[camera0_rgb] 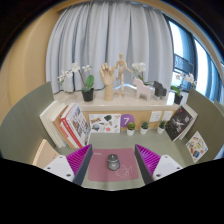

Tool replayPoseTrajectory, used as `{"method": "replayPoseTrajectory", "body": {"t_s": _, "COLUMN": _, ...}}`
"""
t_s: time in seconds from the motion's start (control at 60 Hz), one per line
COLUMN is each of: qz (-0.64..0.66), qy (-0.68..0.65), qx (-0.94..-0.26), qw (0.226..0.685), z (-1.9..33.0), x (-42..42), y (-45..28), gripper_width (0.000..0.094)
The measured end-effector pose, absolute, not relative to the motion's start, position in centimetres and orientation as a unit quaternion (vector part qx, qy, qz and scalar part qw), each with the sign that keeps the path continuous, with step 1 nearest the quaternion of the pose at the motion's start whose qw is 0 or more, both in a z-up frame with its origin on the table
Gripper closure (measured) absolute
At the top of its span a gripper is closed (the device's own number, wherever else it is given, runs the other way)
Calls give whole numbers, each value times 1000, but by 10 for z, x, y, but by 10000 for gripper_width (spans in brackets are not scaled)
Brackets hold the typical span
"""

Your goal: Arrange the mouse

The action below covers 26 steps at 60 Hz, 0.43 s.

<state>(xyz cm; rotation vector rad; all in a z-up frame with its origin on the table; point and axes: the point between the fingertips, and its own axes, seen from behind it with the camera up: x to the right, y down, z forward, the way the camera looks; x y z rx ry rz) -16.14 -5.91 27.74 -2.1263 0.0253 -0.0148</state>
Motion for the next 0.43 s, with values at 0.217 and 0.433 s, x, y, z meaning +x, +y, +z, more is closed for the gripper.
{"method": "replayPoseTrajectory", "body": {"t_s": 0.217, "qz": -10, "qy": 28, "qx": -863, "qw": 504, "z": 306, "x": -161, "y": -106, "gripper_width": 79}}
{"method": "replayPoseTrajectory", "body": {"t_s": 0.433, "qz": -24, "qy": 15, "qx": -866, "qw": 500, "z": 308, "x": -158, "y": -137, "gripper_width": 78}}
